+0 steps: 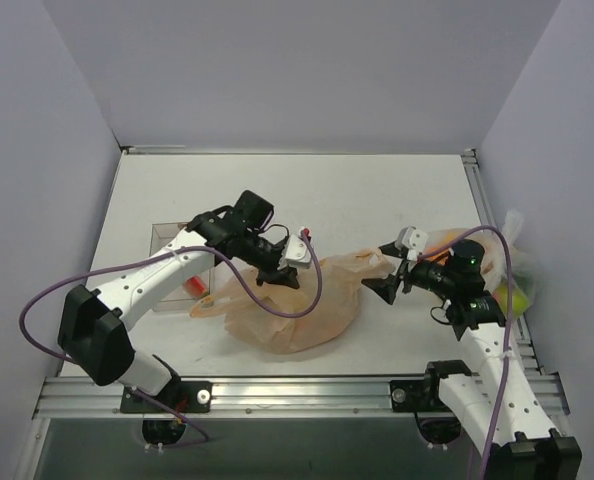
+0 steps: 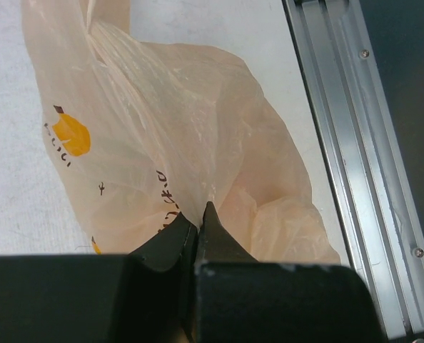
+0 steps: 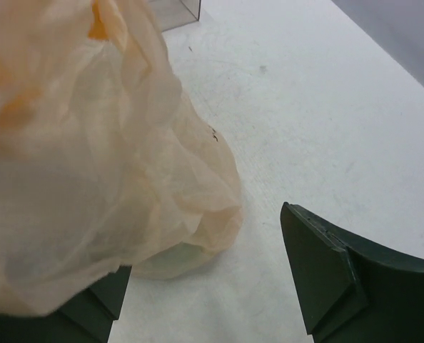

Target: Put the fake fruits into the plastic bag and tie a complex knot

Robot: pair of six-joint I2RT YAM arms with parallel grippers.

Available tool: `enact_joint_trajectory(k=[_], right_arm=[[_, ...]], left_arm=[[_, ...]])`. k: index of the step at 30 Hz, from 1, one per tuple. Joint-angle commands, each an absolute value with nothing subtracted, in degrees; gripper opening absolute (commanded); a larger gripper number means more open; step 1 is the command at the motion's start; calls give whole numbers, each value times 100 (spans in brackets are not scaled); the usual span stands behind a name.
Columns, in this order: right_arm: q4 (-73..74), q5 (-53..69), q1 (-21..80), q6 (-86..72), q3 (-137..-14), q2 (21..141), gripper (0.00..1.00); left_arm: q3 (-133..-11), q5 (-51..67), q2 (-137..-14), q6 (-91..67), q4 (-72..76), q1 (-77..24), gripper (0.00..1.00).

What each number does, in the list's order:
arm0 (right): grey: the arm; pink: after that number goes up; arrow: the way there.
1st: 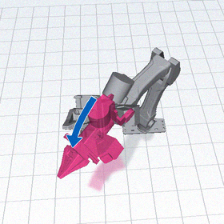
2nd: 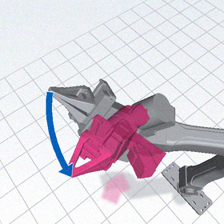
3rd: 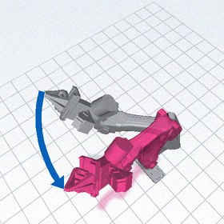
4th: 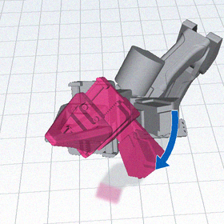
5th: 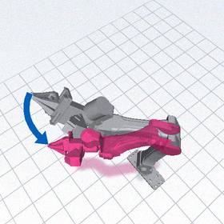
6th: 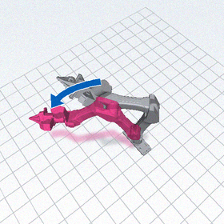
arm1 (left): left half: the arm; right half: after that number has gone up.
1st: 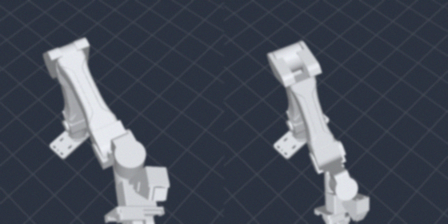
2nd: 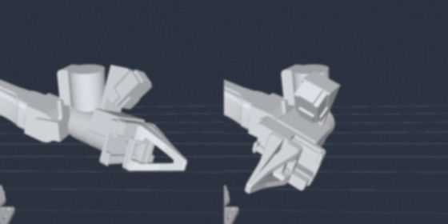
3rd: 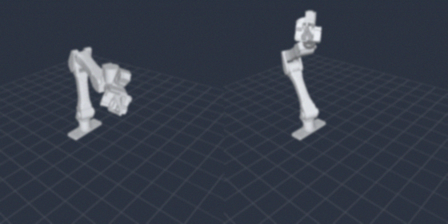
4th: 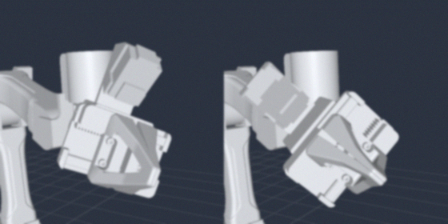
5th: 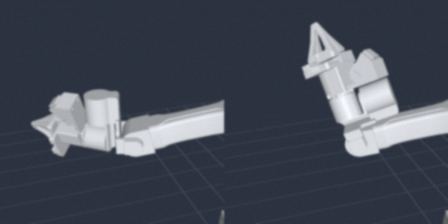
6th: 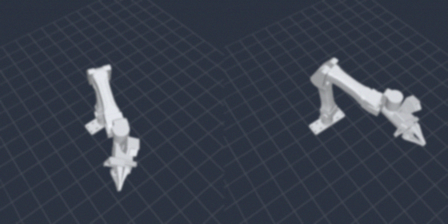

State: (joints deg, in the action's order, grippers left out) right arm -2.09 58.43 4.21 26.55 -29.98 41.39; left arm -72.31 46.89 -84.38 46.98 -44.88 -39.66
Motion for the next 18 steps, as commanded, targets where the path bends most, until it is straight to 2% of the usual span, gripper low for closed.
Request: enact_joint_trajectory(k=[1,6,8,9,12,14,18], right_arm=[[-1924,6618,579,2479,-3023,4315,81],[-1960,6689,1167,2540,-3111,4561,80],[-2082,6549,1379,2409,-3146,4710,75],[-2266,6252,1554,2147,-3164,4902,56],[-2469,5662,1722,1533,-3418,5290,14],[-2462,4828,1740,434,-3724,5370,1],[-1542,4044,1582,-1175,-4226,5152,0]], left_arm=[[-7646,5027,-8639,5158,-4842,-3973,0],[-7971,5080,-8955,5221,-4939,-3955,0],[-8059,5080,-9026,5308,-4966,-3938,0],[-8164,5054,-9096,5326,-4966,-3929,0],[-8445,4914,-9306,5423,-4966,-3885,0],[-8902,4826,-9430,5546,-4966,-3771,0],[-9737,4615,-9694,5818,-5106,-3648,0]])
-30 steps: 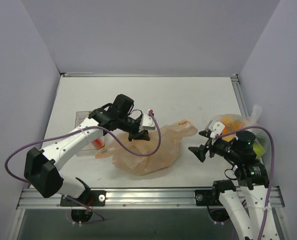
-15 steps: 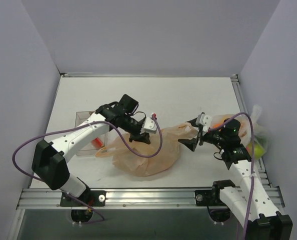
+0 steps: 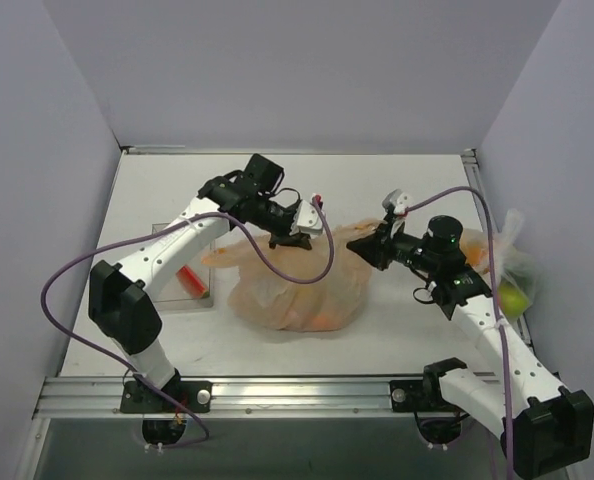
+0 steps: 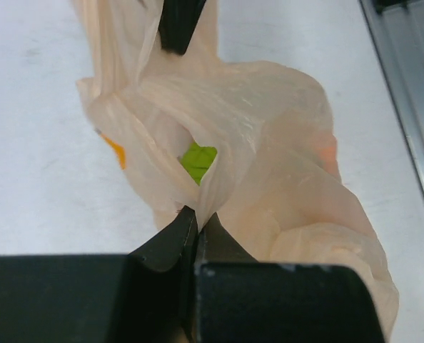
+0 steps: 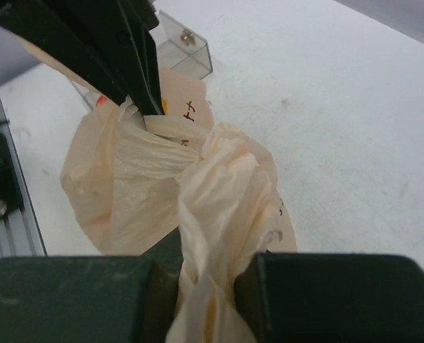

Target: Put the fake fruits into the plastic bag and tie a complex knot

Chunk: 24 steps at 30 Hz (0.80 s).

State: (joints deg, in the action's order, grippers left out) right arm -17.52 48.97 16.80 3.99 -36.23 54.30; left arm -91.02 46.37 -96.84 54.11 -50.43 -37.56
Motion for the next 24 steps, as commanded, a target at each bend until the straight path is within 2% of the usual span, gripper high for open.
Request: enact_joint_trajectory(k=[1,4,6,9,14,21,24], right_arm=[[-1251,4017,1556,-1439,-4323,5098,0],[-354,3832,1547,-2362,-4570,4922,0],[-28,3762,1564,-2853,-4518,4895,0],[122,3709,1538,-3163,-4325,5027,0],[36,3639,1468,-3568,-3815,5308,0],[-430,3524,1362,-4455,-3779,5721,0],[-203,3235,1345,-4938,-3876,5958,0]], left_arm=[[-9799,4562,-9677,5975,-5150,-3647,0],[-9590,4483,-9431,6177,-5238,-3770,0],[-9020,4255,-9160,6380,-5291,-3928,0],[-8018,3755,-8896,6776,-5160,-4411,0],[-6918,2876,-8806,6549,-4196,-5132,0],[-6741,2497,-9158,6276,-3552,-5466,0],[-6785,2154,-9289,6319,-3402,-5685,0]])
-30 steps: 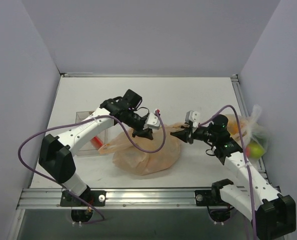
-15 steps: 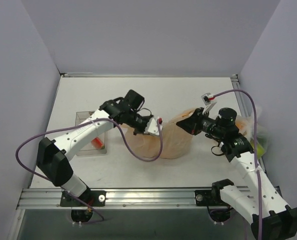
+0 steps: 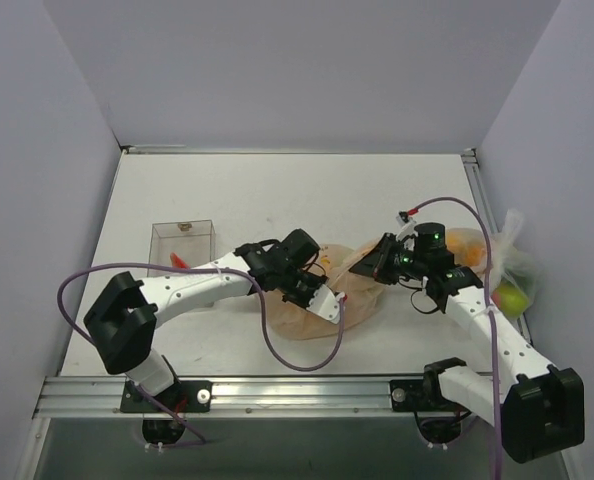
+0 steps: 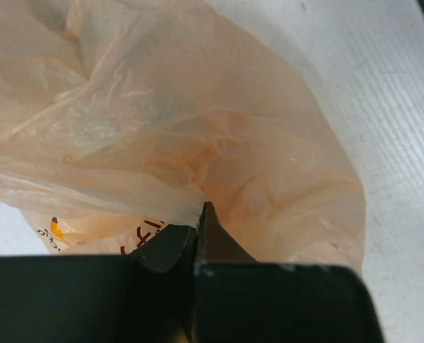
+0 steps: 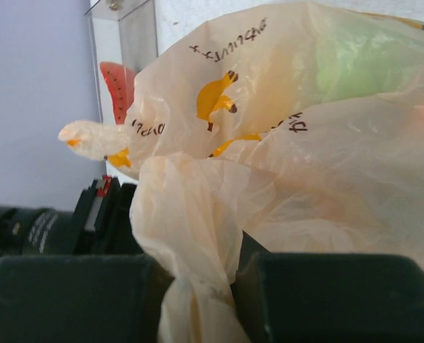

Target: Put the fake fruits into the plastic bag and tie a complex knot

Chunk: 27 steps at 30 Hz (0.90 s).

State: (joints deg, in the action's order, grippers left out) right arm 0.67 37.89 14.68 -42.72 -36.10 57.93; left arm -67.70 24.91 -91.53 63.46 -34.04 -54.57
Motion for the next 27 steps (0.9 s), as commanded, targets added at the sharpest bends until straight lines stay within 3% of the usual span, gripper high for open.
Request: enact_joint_trajectory(k=[1,8,15,16,17,21,27], right_arm=[[-115,3104,1336,-5018,-3902,5994,0],[492,2751,1310,-5712,-3911,6275,0],[-234,3741,1301,-6292,-3815,6302,0],[-368,3831,1318,-6319,-3797,6276,3],[-430,3893,1336,-6224,-3849,6206,19],[-193,3762,1476,-5389,-3973,6021,44],[-211,2919,1687,-5247,-3973,6231,50]], left_arm=[[-6785,1927,-9316,6415,-3375,-5765,0],[-6530,1310,-9369,6575,-3147,-6135,0],[-6407,1292,-9176,6136,-2962,-6117,2],[-6425,1301,-9176,6109,-2945,-6108,2],[-6442,1309,-9184,6091,-2936,-6091,2],[-6644,1538,-9185,5880,-2900,-5959,2],[-6636,1635,-9105,6099,-2751,-5976,2]])
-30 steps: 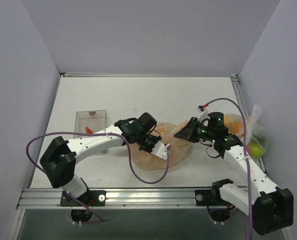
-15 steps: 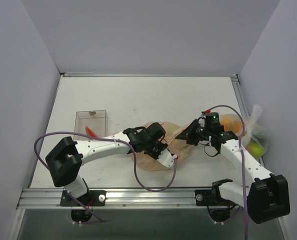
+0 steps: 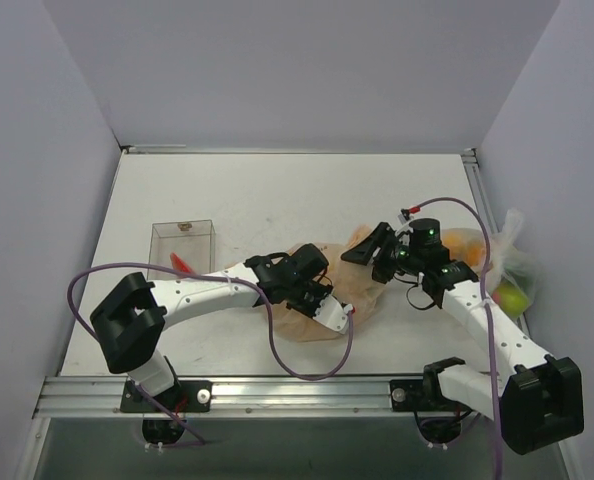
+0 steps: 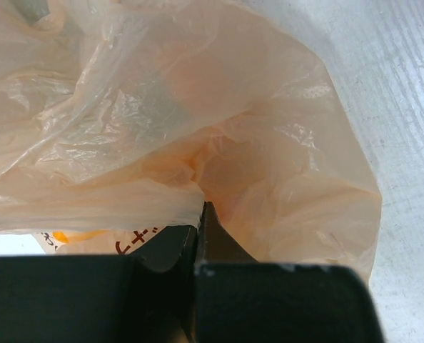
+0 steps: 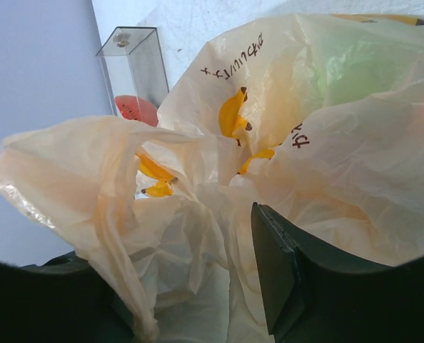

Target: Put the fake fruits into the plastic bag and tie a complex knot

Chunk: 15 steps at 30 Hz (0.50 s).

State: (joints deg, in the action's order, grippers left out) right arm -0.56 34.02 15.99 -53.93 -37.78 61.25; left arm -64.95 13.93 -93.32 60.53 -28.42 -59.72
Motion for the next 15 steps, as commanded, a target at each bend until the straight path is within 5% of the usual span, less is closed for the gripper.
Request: enact_joint_trajectory(k=[1,10,13,14,15], right_arm=[[-246,2848,1731,-5299,-3973,6275,50],[-334,2400,2109,-5204,-4157,6776,49],[-501,2399,2127,-5160,-4113,6952,27],[-605,2417,2136,-5098,-4131,7004,9],[-624,2452,2136,-4976,-4148,7031,3]], left_arm=[[-6662,1626,-9123,6108,-2751,-5985,2],[-6864,1679,-9360,6337,-2725,-6038,2],[-6899,1749,-9378,6284,-2707,-6029,3],[-6899,1766,-9343,6241,-2716,-6029,6],[-6908,1767,-9317,6023,-2690,-6021,9]])
